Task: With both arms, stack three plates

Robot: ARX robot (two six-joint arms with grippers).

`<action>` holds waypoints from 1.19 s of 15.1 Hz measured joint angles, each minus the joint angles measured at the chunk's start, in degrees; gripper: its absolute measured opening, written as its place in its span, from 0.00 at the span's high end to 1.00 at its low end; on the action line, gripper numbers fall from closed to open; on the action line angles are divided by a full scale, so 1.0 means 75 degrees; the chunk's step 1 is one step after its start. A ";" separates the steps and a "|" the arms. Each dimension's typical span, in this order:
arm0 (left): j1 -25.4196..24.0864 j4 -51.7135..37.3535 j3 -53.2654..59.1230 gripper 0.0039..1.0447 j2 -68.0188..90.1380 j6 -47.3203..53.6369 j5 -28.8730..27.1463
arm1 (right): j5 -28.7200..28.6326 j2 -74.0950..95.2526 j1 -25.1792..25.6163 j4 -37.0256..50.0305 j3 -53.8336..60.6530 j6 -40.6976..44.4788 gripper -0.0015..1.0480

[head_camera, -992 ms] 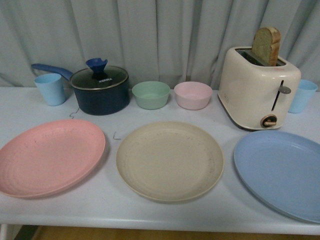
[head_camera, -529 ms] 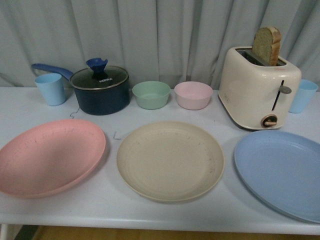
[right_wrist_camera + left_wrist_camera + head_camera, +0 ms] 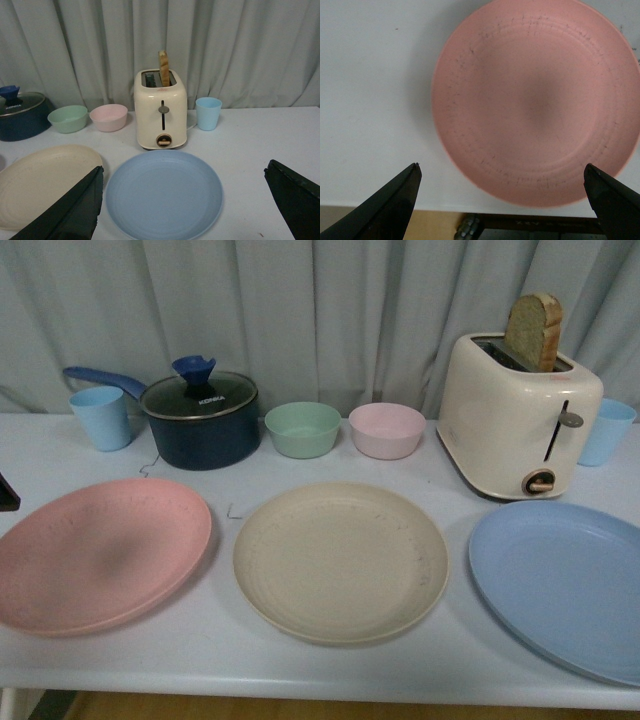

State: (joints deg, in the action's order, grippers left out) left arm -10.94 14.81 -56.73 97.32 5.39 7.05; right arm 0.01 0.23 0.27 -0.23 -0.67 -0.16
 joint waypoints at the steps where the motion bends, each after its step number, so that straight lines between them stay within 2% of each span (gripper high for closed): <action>1: -0.0099 0.0111 -0.0283 0.06 0.0332 -0.0003 0.0303 | 0.0000 0.0000 0.0000 0.0000 0.0000 0.0000 0.06; 4: -0.0318 0.0256 -0.1037 0.06 0.1250 0.0090 0.0889 | 0.0000 0.0000 0.0000 0.0000 0.0000 0.0000 0.06; 10: -0.0577 0.0405 -0.2154 0.06 0.2798 0.0533 0.1020 | 0.0000 0.0000 0.0000 0.0000 0.0000 0.0000 0.06; 12: -0.0965 0.0519 -0.2967 0.06 0.3614 0.0702 0.1128 | 0.0000 0.0000 0.0000 0.0000 0.0000 0.0000 0.06; 15: -0.1070 0.0644 -0.3133 0.06 0.3958 0.0734 0.1300 | 0.0000 0.0000 0.0000 0.0000 0.0000 0.0000 0.06; 16: -0.1070 0.0641 -0.3136 0.07 0.4045 0.0740 0.1309 | 0.0000 0.0000 0.0000 0.0000 0.0000 0.0000 0.06; 18: -0.1070 0.0659 -0.3139 0.28 0.4121 0.0749 0.1271 | 0.0000 0.0000 0.0000 0.0000 0.0000 0.0000 0.06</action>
State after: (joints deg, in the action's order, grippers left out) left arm -18.96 19.75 -80.27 128.22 11.00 16.58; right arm 0.01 0.23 0.27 -0.23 -0.67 -0.16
